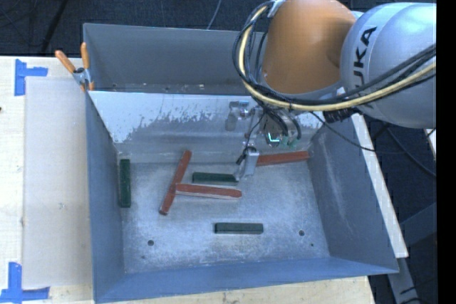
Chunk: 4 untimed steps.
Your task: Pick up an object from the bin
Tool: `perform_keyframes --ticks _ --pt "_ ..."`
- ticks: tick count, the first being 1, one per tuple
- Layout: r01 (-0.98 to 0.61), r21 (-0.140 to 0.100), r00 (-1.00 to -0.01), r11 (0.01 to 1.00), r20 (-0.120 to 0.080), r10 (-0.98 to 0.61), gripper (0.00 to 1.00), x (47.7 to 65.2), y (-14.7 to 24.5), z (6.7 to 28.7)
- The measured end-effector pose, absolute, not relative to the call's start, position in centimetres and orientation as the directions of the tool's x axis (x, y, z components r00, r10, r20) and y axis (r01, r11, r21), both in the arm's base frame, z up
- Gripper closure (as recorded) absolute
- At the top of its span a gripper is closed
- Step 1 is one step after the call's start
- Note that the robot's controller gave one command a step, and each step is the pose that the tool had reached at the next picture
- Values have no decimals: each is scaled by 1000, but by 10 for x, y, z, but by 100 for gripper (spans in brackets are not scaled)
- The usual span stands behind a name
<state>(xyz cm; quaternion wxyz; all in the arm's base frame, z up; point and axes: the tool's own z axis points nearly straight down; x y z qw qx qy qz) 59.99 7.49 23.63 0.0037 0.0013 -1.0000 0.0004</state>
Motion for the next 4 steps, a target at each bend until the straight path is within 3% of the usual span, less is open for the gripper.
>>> perform_keyframes --ticks 1,2,3,4 --pt "-364 2 -931 931 7 -364 0 475 40 151" --pt "-333 0 -943 943 -9 -333 0 534 44 69" --pt "-331 1 -944 944 -1 -331 100 532 44 70" --pt "-358 -1 -934 934 -8 -358 100 521 79 215"
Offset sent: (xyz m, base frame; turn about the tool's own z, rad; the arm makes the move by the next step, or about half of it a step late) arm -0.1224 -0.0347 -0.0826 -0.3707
